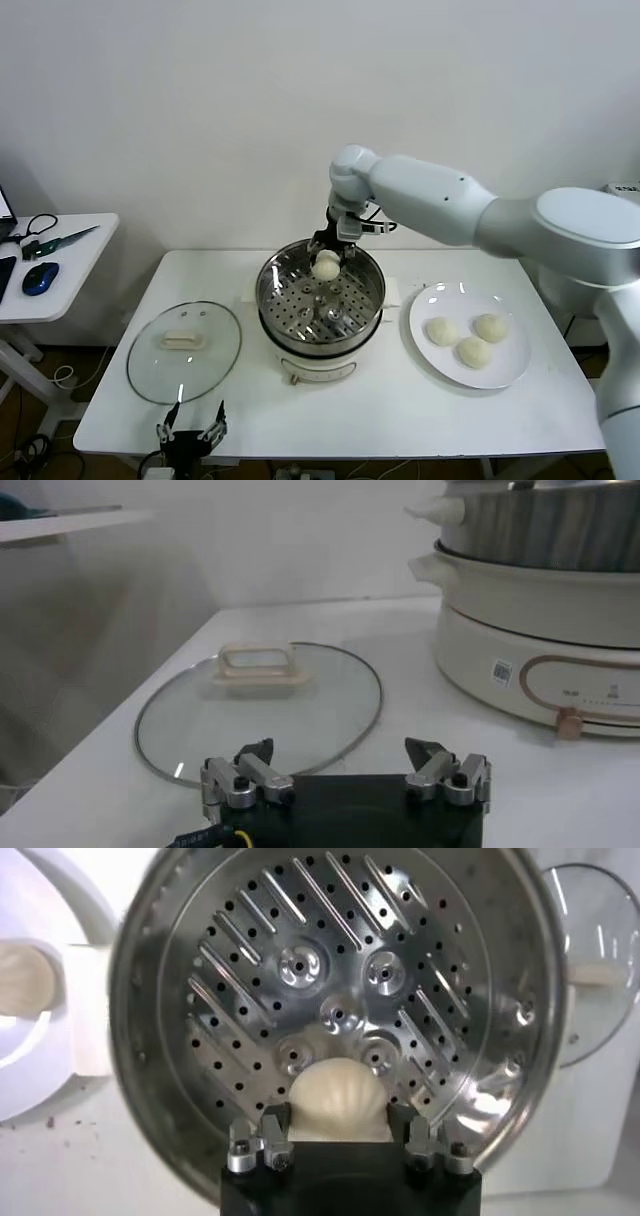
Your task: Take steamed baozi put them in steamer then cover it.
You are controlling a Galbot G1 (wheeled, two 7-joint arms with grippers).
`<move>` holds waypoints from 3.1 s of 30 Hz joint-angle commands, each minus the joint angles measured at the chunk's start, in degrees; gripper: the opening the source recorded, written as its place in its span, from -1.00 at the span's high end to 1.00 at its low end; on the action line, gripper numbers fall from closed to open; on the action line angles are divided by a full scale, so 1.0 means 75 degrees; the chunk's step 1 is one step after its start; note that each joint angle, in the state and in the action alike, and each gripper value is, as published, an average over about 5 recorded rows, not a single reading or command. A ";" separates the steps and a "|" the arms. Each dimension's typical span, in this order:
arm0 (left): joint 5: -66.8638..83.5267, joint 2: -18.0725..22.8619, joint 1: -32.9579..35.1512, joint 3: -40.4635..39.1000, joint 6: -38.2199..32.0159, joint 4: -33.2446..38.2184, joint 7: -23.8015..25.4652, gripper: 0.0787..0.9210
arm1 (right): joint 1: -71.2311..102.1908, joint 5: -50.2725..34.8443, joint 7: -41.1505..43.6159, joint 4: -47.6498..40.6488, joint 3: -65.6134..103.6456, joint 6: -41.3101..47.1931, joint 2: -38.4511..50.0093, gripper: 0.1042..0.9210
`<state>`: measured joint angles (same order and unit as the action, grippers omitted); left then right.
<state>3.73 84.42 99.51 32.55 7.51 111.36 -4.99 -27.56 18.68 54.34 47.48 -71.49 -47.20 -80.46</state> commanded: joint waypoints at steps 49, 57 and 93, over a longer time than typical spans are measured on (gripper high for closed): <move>0.0018 0.0134 -0.0014 -0.0063 0.0003 0.0052 -0.0099 -0.77 | -0.2502 -0.6838 -0.0299 0.4024 -0.4704 0.7852 0.5668 -0.76; 0.0004 0.0108 -0.0007 -0.0057 -0.0044 -0.0071 -0.0107 -0.77 | -0.0498 -0.6565 -0.0435 0.3203 -0.2996 0.8148 0.5227 -0.76; -0.0045 0.0139 0.0122 0.0001 -0.0059 -0.0014 -0.0109 -0.77 | 0.1931 -0.5454 -0.0391 0.1397 -0.0173 0.8136 0.4345 -0.46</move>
<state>3.42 85.47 100.28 32.55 7.04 111.02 -5.79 -13.47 -21.57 50.93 58.29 -75.45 13.54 -47.69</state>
